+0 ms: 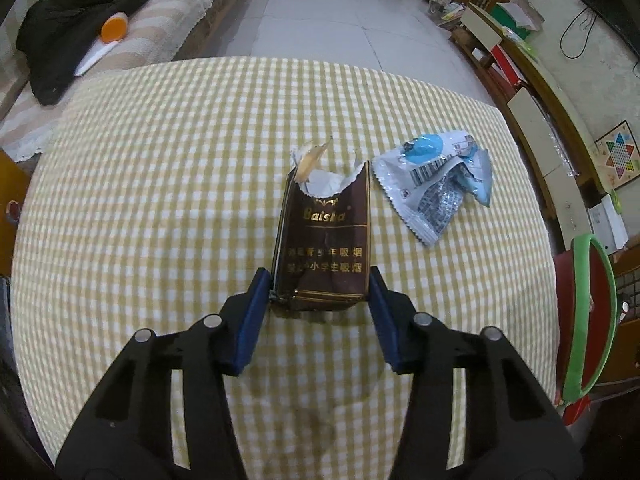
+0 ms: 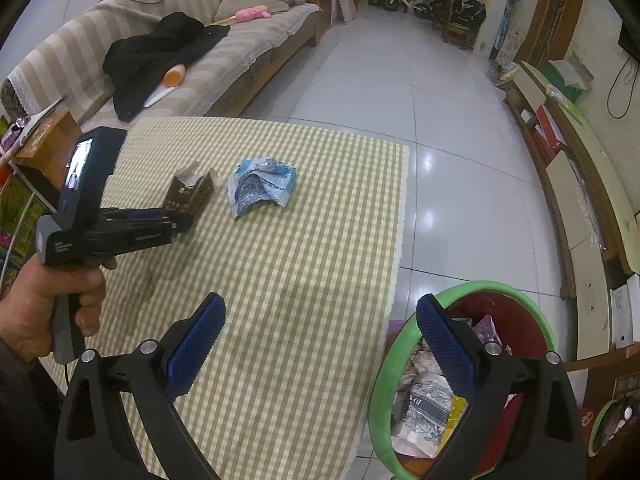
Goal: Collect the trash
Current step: 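Hold the cigarette box with the left gripper while the right gripper grasps the blue-white wrapper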
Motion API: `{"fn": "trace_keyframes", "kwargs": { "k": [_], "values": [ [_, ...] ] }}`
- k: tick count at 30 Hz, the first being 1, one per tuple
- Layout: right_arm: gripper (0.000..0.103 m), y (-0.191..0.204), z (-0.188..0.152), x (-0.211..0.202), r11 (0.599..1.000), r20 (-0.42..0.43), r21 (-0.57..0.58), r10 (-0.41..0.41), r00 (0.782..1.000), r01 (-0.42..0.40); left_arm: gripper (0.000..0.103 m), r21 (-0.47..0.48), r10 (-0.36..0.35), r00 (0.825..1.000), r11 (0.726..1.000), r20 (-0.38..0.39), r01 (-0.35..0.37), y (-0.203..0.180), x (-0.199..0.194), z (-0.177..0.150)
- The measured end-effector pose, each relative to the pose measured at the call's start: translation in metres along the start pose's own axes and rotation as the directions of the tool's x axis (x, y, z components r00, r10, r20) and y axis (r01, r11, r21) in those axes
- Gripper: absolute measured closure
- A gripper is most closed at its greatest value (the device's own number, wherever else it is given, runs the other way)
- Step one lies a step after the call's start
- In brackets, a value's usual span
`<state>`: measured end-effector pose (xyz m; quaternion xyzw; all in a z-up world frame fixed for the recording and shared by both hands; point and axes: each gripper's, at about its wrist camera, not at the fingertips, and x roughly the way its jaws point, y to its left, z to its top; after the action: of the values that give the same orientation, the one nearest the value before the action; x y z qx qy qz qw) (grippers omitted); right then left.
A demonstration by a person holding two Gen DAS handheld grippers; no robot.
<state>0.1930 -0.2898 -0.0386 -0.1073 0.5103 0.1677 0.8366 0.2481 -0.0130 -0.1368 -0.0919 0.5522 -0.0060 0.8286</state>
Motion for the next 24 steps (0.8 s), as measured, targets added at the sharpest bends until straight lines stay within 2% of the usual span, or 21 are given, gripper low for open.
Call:
{"fn": "trace_keyframes", "kwargs": {
  "k": [5,12,19,24],
  "values": [
    [0.010,0.002,0.003,0.003,1.000,0.006,0.009,0.017,1.000,-0.017,0.056,0.034,0.023,0.999,0.999,0.033,-0.024,0.011,-0.020,-0.010],
    [0.010,0.023,0.019,0.011,0.999,0.021,0.009,0.048,0.999,-0.048,0.056,0.095,0.046,0.996,0.994,0.076,-0.053,0.018,-0.046,-0.031],
    [0.010,0.046,0.036,0.035,0.998,0.045,0.018,0.059,0.997,-0.059,0.056,0.131,0.030,0.992,0.990,0.122,-0.046,0.026,-0.076,-0.043],
    [0.010,0.045,0.045,0.060,0.992,0.070,0.107,0.065,0.995,-0.073,0.056,0.111,0.004,0.989,0.994,0.151,-0.021,0.044,-0.097,-0.053]
  ]
}}
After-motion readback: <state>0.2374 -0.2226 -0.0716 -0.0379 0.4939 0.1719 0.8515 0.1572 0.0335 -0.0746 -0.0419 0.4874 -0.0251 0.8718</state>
